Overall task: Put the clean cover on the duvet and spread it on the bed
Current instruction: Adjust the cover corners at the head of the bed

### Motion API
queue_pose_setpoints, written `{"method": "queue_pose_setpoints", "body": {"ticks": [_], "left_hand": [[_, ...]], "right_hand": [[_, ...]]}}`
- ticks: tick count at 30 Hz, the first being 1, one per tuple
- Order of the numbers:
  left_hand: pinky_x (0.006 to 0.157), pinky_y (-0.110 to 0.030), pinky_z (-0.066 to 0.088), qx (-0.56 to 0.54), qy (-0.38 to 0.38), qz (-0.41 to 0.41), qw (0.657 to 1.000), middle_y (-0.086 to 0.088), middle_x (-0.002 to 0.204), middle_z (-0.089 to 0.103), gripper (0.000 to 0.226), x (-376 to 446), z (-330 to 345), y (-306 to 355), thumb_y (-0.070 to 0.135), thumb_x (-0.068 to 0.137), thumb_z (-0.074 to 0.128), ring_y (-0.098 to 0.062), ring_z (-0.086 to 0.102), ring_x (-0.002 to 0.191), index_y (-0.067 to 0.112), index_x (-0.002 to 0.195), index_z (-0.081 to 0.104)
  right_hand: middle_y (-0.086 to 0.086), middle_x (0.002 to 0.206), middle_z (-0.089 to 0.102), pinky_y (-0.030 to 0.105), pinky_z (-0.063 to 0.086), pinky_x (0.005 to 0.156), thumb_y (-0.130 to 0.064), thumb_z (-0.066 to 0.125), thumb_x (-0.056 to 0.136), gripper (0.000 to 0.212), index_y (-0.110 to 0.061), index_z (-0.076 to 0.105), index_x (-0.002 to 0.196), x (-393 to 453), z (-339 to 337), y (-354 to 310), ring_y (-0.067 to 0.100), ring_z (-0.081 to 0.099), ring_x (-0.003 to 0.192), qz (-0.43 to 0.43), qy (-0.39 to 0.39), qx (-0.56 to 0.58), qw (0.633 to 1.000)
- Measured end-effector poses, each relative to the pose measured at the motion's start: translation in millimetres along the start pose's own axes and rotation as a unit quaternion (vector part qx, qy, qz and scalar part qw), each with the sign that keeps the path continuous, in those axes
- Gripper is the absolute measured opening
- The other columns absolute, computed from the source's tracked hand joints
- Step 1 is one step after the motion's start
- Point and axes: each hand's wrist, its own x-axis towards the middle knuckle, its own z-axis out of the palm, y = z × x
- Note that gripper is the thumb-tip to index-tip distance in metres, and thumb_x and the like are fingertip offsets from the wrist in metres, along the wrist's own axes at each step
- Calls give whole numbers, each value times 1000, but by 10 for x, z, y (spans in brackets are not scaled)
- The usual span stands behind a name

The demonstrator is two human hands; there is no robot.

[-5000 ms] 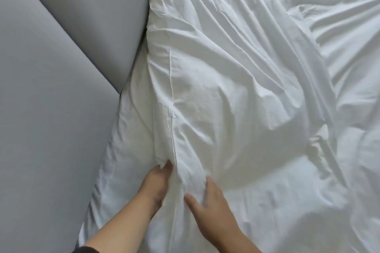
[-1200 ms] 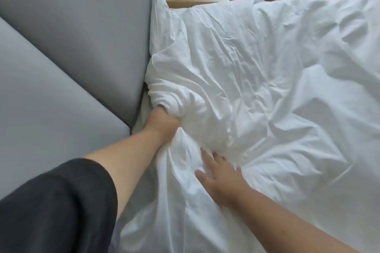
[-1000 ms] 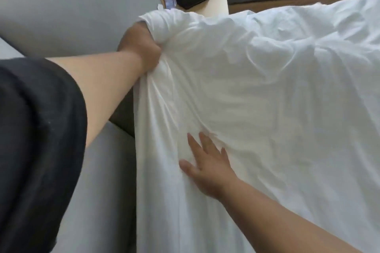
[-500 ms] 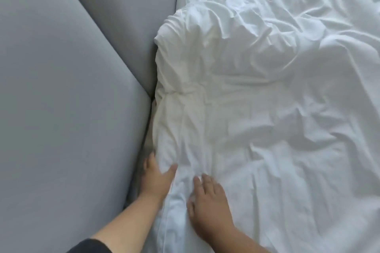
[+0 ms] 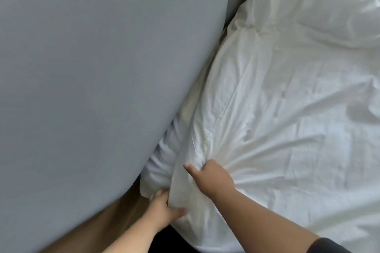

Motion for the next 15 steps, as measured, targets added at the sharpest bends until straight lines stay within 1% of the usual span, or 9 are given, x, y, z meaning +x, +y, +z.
{"method": "queue_pose_setpoints", "body": {"ticks": [2, 3, 4, 6, 7, 9, 11, 13, 15], "left_hand": [[93, -31, 54, -22, 6, 4, 1000, 10, 106, 71, 39, 18, 58, 50, 39, 75, 77, -13, 65, 109, 28, 112, 69], [93, -33, 55, -33, -8, 2, 999, 10, 100, 72, 23, 13, 67, 102, 33, 82, 73, -14, 67, 104, 29, 105, 71], [92, -35, 55, -43, -26, 11, 999, 10, 97, 73, 16, -5, 57, 154, 30, 84, 69, -14, 68, 101, 31, 100, 71], [89, -32, 54, -65, -36, 40, 996, 13, 100, 71, 21, -61, -45, 207, 32, 78, 66, -12, 66, 103, 36, 98, 66], [86, -28, 53, -74, -31, 48, 996, 16, 102, 69, 27, -103, -141, 213, 37, 73, 69, -10, 65, 105, 38, 100, 62], [79, -22, 49, -62, -34, 59, 996, 17, 107, 66, 51, -188, -399, 135, 50, 63, 79, -4, 63, 104, 36, 104, 53], [79, -22, 50, -26, -63, 53, 996, 16, 111, 65, 67, -297, -658, -63, 51, 57, 88, 0, 62, 102, 35, 110, 49], [89, -26, 52, 17, -98, 37, 994, 13, 113, 68, 63, -418, -771, -327, 42, 65, 91, -4, 63, 107, 35, 116, 55], [86, -21, 52, 18, -81, 26, 996, 13, 105, 72, 38, -531, -758, -555, 33, 79, 84, -8, 66, 108, 35, 112, 65]], "right_hand": [[-8, 82, 58, 32, 38, 61, -82, 48, 76, 64, -21, 57, 94, 5, 152, -78, 19, 58, 80, 10, -8, -17, 1000], [-4, 87, 62, 31, 40, 67, -72, 51, 81, 55, -20, 61, 98, 25, 191, -110, 22, 61, 86, 15, -2, -21, 1000], [1, 94, 65, 30, 40, 72, -59, 52, 87, 45, -17, 63, 101, 53, 209, -147, 25, 64, 93, 19, 2, -25, 1000], [10, 98, 67, 30, 38, 74, -37, 49, 94, 28, -13, 62, 94, 86, 177, -233, 30, 63, 97, 7, 7, -8, 1000], [11, 91, 65, 30, 38, 71, -30, 48, 95, 23, -13, 58, 85, 71, 136, -285, 30, 62, 91, -3, 17, 25, 1000], [7, 72, 61, 30, 45, 59, -25, 47, 91, 25, -13, 54, 71, 1, 37, -402, 27, 62, 70, -9, 29, 157, 987], [8, 61, 63, 33, 52, 48, -25, 46, 88, 26, -11, 59, 70, -112, -60, -519, 25, 64, 54, -16, 31, 287, 957], [8, 56, 63, 34, 53, 47, -26, 45, 88, 28, -10, 61, 72, -246, -142, -600, 26, 63, 48, -49, 26, 326, 944], [7, 55, 63, 31, 51, 49, -26, 46, 90, 28, -11, 61, 72, -360, -233, -686, 24, 62, 47, -81, 16, 340, 937]]}}
